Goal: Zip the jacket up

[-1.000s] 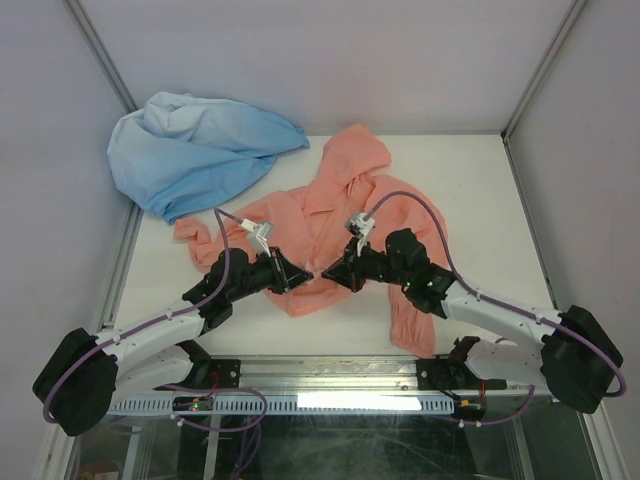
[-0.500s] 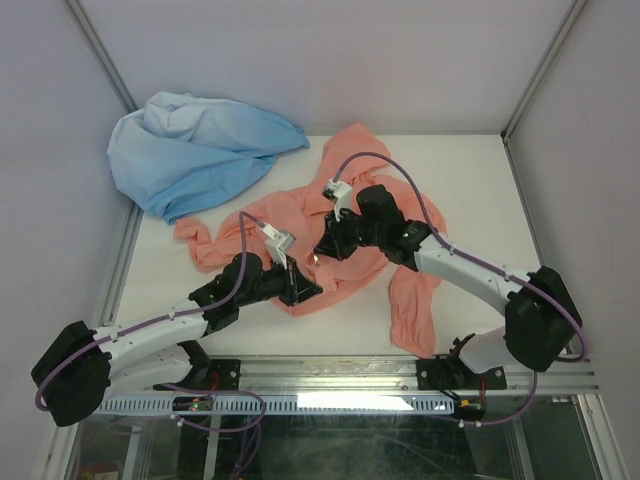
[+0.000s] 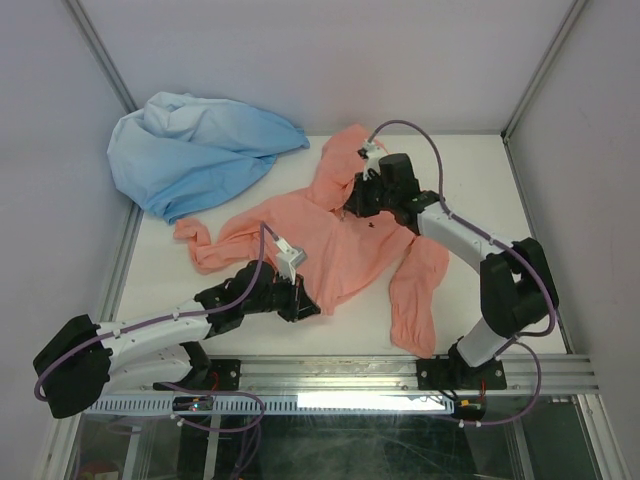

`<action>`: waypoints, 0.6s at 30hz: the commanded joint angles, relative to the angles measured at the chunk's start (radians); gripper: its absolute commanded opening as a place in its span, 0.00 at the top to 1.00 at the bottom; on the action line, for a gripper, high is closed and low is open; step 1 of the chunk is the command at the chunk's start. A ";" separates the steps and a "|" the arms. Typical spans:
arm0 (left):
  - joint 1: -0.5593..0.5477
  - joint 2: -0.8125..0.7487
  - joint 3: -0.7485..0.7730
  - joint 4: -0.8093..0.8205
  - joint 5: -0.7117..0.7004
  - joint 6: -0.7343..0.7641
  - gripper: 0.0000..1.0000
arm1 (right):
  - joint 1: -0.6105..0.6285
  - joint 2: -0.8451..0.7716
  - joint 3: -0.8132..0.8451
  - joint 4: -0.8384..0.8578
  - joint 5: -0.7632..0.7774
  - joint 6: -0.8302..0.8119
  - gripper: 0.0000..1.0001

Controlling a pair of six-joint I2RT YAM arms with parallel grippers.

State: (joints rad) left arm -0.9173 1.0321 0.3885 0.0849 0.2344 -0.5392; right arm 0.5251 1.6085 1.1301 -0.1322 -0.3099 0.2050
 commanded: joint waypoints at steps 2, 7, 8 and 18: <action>-0.015 -0.049 -0.027 -0.114 -0.001 -0.104 1.00 | -0.124 0.019 0.086 0.113 0.189 0.035 1.00; -0.015 -0.105 -0.031 -0.255 -0.095 -0.193 1.00 | -0.267 0.068 0.203 0.116 0.189 0.046 1.00; -0.015 -0.122 -0.029 -0.284 -0.125 -0.211 1.00 | -0.292 0.082 0.234 0.107 0.200 0.042 1.00; -0.012 -0.370 -0.023 -0.558 -0.424 -0.361 1.00 | -0.572 0.169 0.461 0.016 0.148 0.020 1.00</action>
State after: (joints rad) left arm -0.9173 0.7364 0.3618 -0.3000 -0.0669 -0.8280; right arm 0.0246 1.7802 1.4933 -0.1501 -0.1719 0.2485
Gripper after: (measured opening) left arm 0.014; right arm 0.004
